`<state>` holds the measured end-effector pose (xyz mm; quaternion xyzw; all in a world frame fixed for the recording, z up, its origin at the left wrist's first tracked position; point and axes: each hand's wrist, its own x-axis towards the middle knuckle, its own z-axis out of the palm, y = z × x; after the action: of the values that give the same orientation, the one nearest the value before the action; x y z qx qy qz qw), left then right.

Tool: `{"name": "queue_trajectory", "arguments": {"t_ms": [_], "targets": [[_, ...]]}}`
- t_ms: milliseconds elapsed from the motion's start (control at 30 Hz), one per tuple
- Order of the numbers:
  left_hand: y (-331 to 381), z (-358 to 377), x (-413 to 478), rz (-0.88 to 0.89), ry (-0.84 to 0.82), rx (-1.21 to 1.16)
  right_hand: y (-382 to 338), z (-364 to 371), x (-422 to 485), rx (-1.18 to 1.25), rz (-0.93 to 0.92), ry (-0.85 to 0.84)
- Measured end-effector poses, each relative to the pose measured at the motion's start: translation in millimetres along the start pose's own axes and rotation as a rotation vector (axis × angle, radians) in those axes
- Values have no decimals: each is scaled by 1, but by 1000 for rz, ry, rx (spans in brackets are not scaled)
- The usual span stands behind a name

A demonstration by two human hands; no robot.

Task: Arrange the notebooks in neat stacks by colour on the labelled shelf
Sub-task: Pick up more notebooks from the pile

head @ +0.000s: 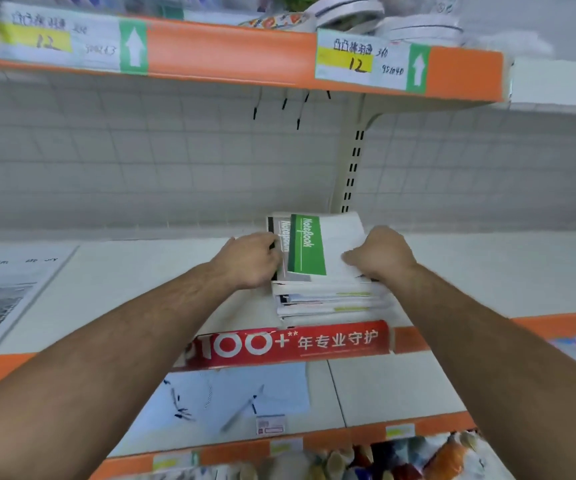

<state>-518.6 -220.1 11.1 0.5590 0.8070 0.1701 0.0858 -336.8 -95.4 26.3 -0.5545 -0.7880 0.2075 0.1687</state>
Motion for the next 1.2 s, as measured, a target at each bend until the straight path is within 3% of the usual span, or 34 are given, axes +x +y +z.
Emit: {"name": "queue_trajectory", "arguments": {"t_ms": [200, 367, 933, 1067, 1200], "targets": [[7, 2, -2, -89, 41, -88, 23, -9, 13, 186, 132, 113], [12, 0, 1, -214, 53, -133, 27, -11, 12, 262, 98, 118], [-6, -26, -9, -367, 72, -320, 14, -3, 5, 309, 163, 156], [-14, -29, -10, -399, 110, -355, 22, -9, 7, 439, 265, 217], [-19, -23, -8, -393, 121, -571, 19, -10, 1, 646, 315, 210]]}}
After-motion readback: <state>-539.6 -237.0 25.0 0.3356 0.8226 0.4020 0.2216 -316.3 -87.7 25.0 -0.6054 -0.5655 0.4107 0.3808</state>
